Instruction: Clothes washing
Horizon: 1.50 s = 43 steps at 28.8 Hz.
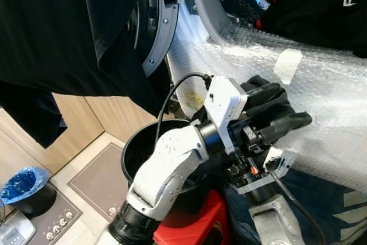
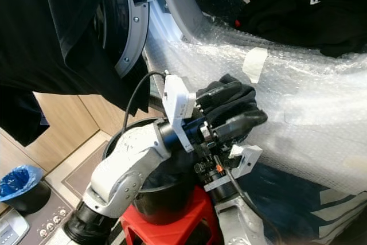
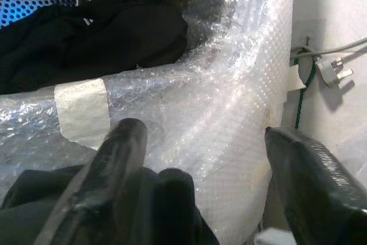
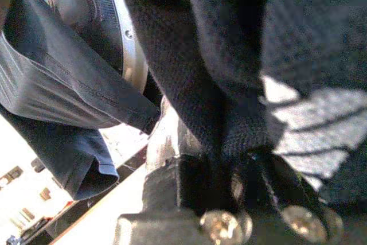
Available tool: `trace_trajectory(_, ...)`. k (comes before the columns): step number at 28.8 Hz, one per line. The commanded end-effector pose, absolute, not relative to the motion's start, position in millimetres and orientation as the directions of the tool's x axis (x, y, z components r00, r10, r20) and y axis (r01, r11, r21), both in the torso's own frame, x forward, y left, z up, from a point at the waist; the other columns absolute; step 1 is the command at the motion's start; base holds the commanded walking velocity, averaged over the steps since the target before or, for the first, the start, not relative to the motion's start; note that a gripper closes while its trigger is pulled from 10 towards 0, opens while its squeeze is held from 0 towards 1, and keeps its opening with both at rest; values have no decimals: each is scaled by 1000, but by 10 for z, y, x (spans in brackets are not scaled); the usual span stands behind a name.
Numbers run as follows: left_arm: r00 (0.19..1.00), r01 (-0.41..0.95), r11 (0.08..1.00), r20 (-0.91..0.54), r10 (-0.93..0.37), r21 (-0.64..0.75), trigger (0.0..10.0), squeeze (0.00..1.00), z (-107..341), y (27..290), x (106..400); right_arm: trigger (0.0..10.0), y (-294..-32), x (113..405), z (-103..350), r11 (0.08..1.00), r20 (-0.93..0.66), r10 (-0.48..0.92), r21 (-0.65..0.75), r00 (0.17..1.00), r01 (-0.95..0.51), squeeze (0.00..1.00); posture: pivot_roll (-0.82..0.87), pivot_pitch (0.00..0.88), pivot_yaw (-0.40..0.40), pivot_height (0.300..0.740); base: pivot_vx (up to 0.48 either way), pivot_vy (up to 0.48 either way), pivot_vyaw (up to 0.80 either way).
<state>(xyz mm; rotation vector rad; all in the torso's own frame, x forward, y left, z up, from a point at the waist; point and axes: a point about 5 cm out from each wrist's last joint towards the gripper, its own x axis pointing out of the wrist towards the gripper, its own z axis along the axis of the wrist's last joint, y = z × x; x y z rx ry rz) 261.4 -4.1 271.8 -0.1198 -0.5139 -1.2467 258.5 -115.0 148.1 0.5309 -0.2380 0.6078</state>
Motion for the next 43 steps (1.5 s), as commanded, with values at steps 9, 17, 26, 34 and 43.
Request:
trace_trajectory(9, 180, 891, 312, 373, -910, 331, 10000, 1000, 2875, 178, 2522, 0, -1449, 2643, 1630, 696, 382, 535, 306, 754, -649, 0, -104, 24, 120, 740, 0, 0, 0)
trace_trajectory(17, 179, 892, 283, 298, -937, 352, 10000, 1000, 2863, 406, 2539, 0, -1712, 2626, 1681, 684, 341, 606, 237, 718, -690, 0, -97, 7, 106, 740, 0, 0, 0)
trace_trajectory(26, 137, 917, 198, 193, -971, 346, 10000, 1000, 2841, 634, 2483, 0, -2003, 2607, 1784, 634, 217, 739, 94, 637, -768, 0, -91, 0, 95, 740, 0, 0, 0)
trace_trajectory(34, 178, 915, 216, 141, -974, 341, 10000, 1000, 2753, 759, 2475, 0, -2214, 2572, 1957, 595, 171, 791, 11, 588, -804, 0, -83, 0, 82, 740, 0, 0, 0)
trace_trajectory(43, 208, 910, 191, -8, -978, 368, 10000, 0, 2463, 865, 2422, 0, -2285, 2474, 2234, 470, 154, 875, -36, 460, -882, 0, -75, 0, 72, 740, 0, 0, 0)
